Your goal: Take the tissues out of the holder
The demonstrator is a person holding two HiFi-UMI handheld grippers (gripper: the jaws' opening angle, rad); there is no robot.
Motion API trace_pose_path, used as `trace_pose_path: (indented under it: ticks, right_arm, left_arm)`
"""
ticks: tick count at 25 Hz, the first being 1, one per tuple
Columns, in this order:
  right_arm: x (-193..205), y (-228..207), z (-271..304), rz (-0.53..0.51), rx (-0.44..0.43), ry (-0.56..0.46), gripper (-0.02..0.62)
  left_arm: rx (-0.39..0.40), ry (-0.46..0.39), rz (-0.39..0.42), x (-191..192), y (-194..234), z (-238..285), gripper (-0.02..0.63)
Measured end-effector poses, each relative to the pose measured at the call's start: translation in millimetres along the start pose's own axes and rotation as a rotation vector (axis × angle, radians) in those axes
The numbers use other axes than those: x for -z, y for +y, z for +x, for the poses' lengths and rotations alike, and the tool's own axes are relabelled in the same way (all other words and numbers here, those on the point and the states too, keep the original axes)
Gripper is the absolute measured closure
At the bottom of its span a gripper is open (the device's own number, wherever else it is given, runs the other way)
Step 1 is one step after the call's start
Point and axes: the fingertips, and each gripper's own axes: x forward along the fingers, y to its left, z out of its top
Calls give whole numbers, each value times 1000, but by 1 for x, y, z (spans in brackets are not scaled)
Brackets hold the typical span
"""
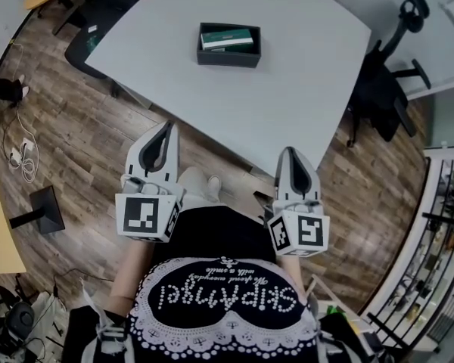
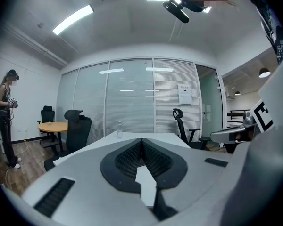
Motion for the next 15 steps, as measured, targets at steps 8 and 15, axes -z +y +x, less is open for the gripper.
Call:
trace_pose_path:
  ticks: [8,15]
  right_arm:
    - [0,1,0,11,-6,-5,561]
    - [1,-2,8,17,9,7,561]
  left_arm:
    - [9,-4,5,-6,-5,2,583]
    - [32,1,-1,-3,-4,15,583]
